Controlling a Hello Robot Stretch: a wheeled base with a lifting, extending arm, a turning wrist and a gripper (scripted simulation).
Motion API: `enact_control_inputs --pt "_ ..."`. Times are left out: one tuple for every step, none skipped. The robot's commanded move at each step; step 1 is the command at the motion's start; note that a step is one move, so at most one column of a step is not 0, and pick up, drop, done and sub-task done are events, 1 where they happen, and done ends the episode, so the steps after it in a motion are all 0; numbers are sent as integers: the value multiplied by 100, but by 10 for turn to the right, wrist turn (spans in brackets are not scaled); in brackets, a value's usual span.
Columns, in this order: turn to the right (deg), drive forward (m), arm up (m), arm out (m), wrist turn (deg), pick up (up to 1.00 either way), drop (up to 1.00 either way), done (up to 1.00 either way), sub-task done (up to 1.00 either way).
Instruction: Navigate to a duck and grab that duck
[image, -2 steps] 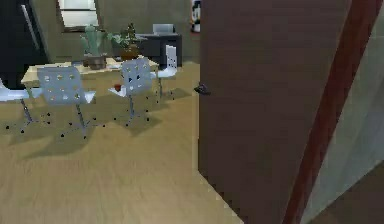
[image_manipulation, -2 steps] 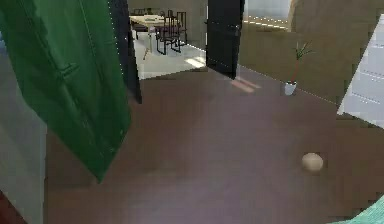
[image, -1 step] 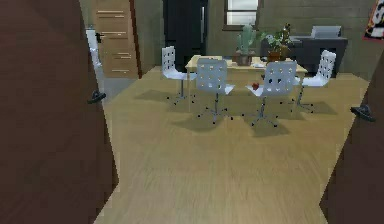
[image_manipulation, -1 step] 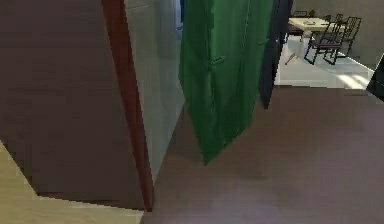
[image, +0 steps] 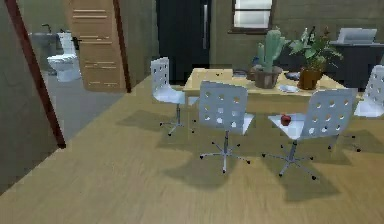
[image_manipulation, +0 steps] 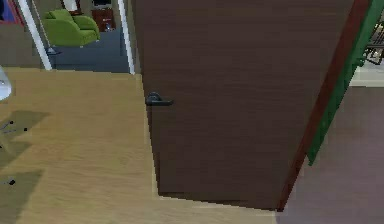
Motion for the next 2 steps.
enact_control_inputs --pt "0 80 0 0 0 0 0 0 0" --pt "-390 0 0 0 0 0 0 0 0"
